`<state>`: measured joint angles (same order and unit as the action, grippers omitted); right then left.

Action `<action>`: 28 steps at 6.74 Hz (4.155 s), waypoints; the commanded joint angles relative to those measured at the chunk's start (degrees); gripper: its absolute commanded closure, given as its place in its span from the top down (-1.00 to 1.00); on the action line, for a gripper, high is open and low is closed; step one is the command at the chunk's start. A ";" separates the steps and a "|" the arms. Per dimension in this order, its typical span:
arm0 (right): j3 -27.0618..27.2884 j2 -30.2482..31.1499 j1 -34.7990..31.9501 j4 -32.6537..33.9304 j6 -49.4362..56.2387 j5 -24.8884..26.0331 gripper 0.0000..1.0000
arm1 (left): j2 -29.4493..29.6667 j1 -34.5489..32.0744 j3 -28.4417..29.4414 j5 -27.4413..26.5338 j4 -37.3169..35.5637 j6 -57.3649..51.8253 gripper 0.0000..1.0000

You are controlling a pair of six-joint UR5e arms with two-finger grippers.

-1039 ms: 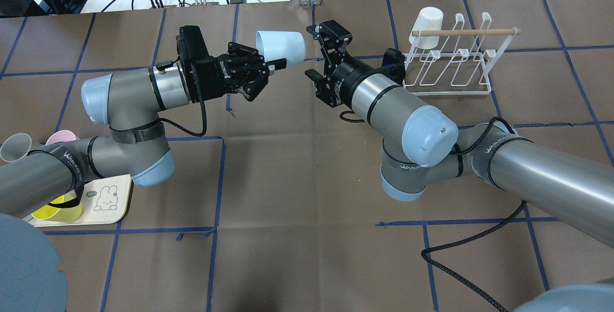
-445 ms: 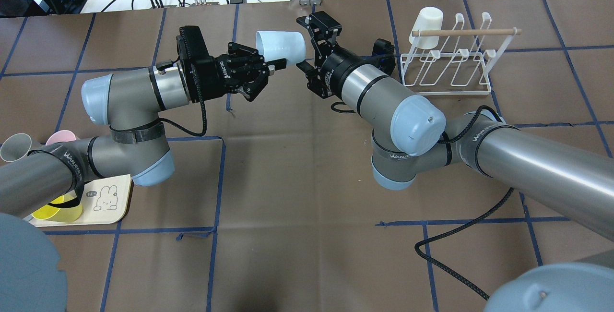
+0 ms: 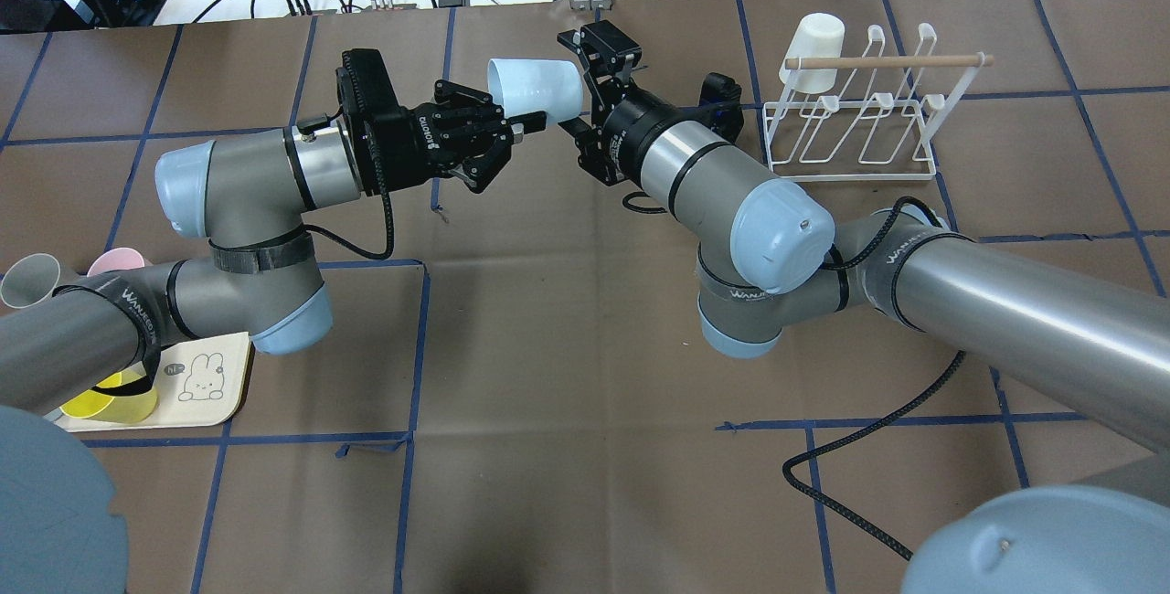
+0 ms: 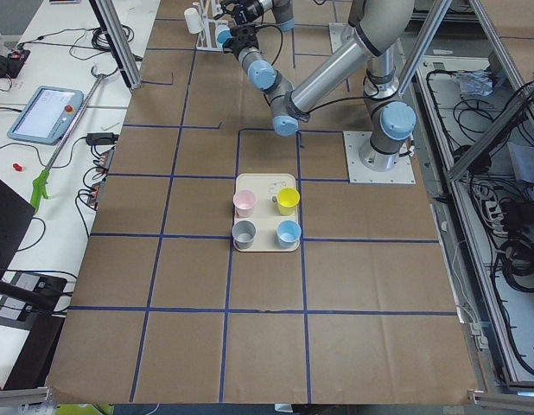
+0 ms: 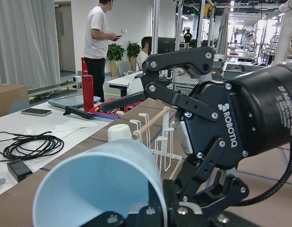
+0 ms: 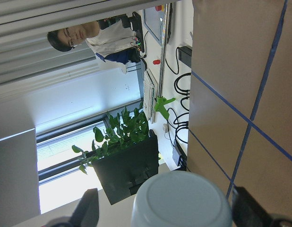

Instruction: Transfer IKEA cup to right arm and place on rack

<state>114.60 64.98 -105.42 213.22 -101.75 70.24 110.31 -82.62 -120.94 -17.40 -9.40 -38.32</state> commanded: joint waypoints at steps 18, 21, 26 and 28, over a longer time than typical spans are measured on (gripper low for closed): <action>-1.75 -1.35 -2.16 0.09 -0.11 0.95 0.10 | -0.36 0.00 0.00 0.09 -0.09 0.70 0.10; -1.66 -1.09 -2.16 0.09 -0.03 0.60 -0.07 | -1.14 0.09 -0.35 0.79 -0.09 2.28 0.38; -1.66 -0.91 -1.81 0.17 0.06 0.33 -0.12 | -2.64 8.94 -2.46 6.40 -0.44 5.10 0.59; -1.75 -0.91 0.20 0.70 0.15 0.07 -0.13 | -2.64 9.58 -2.37 6.59 -0.35 5.62 0.88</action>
<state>112.91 64.07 -106.54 213.61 -101.66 70.48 107.63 -73.65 -123.33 -11.07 -9.78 -33.00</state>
